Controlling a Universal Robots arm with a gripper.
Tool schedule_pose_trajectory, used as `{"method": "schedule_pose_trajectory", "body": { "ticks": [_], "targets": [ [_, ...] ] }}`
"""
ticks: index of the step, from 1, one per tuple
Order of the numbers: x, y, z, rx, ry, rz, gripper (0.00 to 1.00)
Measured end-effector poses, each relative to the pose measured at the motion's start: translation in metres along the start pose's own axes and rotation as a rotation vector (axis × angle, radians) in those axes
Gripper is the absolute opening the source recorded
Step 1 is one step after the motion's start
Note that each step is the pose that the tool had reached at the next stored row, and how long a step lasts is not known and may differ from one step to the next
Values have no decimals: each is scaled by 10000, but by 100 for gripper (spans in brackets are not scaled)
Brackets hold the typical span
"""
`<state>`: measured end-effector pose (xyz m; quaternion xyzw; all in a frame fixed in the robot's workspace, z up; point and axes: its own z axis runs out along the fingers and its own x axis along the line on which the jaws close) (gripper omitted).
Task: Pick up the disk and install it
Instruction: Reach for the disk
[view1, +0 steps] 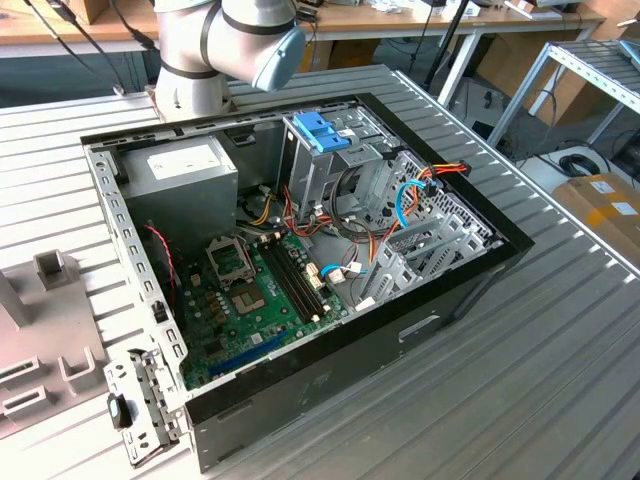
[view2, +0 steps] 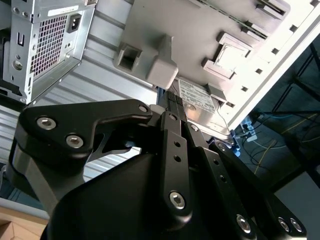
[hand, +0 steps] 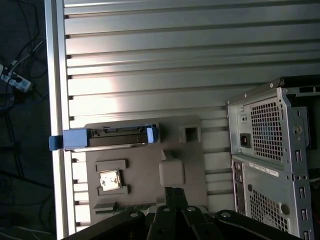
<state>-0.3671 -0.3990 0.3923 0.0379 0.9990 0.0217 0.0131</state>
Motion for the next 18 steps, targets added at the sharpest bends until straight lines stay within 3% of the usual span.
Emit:
{"method": "schedule_pose_trajectory", "body": {
  "ticks": [18],
  "targets": [
    [286, -22, -4, 0, 0, 0, 10]
  ]
}}
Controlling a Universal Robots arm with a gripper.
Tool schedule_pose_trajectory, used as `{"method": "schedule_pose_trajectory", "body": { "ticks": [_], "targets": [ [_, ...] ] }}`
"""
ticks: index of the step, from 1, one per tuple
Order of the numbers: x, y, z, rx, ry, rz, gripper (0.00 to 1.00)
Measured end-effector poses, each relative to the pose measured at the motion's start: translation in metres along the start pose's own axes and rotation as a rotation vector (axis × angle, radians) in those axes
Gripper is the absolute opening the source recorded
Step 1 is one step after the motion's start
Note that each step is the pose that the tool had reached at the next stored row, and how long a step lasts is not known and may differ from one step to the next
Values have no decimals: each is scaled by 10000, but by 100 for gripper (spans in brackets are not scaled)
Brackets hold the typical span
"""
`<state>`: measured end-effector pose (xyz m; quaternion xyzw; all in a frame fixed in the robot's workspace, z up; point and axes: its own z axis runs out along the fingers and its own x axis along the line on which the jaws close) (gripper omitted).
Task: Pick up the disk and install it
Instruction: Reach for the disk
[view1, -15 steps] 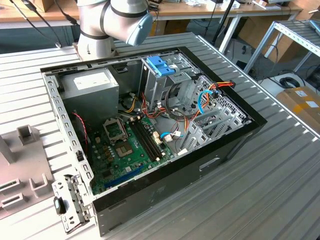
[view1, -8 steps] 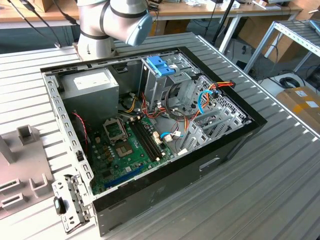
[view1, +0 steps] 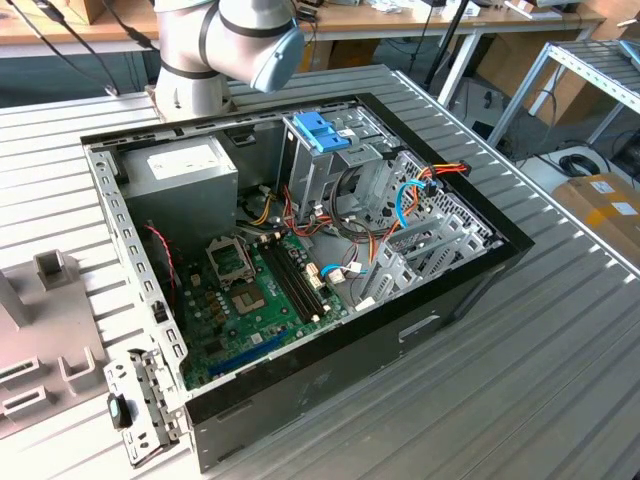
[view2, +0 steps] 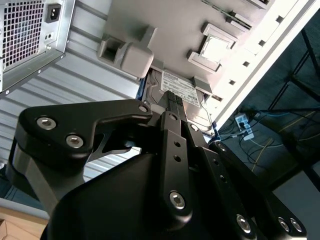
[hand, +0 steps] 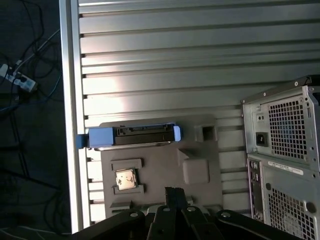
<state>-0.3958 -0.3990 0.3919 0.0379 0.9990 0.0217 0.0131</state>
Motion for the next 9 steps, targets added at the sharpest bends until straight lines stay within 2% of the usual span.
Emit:
{"method": "schedule_pose_trajectory", "body": {
  "ticks": [9],
  "targets": [
    [138, -10, -2, 0, 0, 0, 10]
  ]
}}
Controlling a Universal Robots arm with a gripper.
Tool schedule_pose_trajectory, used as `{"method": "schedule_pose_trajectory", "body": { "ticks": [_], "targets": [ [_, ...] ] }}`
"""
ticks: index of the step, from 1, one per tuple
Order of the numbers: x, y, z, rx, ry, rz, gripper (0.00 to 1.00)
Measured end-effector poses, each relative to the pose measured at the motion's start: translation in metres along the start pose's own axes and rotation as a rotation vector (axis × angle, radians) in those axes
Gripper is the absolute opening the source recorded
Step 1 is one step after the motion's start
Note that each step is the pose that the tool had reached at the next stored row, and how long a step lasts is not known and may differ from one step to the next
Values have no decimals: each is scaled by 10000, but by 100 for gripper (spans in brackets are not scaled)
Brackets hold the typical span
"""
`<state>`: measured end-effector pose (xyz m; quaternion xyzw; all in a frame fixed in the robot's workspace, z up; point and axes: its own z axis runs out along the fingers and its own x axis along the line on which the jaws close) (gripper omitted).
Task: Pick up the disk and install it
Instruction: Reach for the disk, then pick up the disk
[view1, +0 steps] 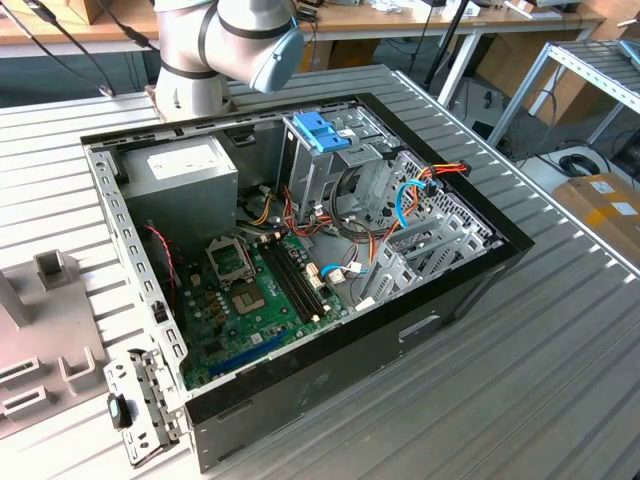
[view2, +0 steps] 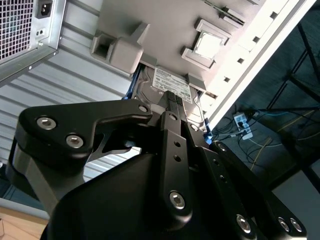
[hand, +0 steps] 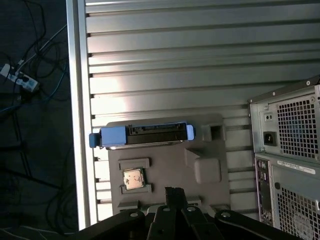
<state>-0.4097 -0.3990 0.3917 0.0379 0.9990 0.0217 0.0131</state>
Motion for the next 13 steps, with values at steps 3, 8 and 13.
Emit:
{"method": "schedule_pose_trajectory", "body": {
  "ticks": [3, 8, 13],
  "targets": [
    [31, -2, -1, 1, 1, 0, 10],
    [39, -3, -1, 0, 0, 0, 10],
    [41, -3, -1, 0, 0, 0, 10]
  ]
}}
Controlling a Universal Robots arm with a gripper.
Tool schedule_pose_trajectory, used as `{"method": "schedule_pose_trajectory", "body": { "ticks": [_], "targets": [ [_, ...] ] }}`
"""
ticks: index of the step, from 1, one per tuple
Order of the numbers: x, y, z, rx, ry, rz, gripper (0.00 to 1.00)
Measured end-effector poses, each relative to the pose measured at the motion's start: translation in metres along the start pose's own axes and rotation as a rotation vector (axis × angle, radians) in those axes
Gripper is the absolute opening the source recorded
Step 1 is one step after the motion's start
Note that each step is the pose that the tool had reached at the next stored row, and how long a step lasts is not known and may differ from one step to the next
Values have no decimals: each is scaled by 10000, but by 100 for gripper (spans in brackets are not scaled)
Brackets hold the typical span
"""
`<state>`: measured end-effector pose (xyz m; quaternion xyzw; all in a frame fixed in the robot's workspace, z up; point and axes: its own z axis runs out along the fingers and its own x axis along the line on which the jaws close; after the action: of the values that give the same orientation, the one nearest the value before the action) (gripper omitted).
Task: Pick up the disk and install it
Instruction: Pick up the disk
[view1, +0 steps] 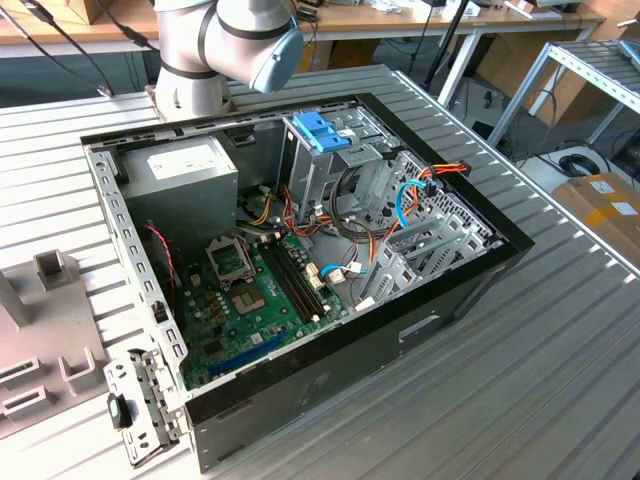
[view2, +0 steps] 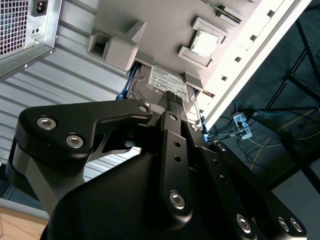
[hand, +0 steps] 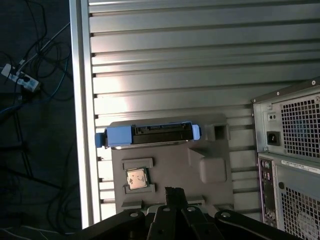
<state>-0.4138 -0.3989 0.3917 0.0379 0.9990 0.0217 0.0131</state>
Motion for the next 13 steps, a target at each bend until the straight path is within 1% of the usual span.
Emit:
{"method": "schedule_pose_trajectory", "body": {
  "ticks": [5, 6, 9, 12, 13],
  "targets": [
    [1, 0, 0, 0, 0, -9, 10],
    [2, 2, 1, -3, 3, -82, 10],
    [2, 5, 0, -10, 19, -415, 10],
    [1, 5, 0, -22, 39, -880, 10],
    [2, 5, 0, -24, 43, -972, 10]
  ]
}}
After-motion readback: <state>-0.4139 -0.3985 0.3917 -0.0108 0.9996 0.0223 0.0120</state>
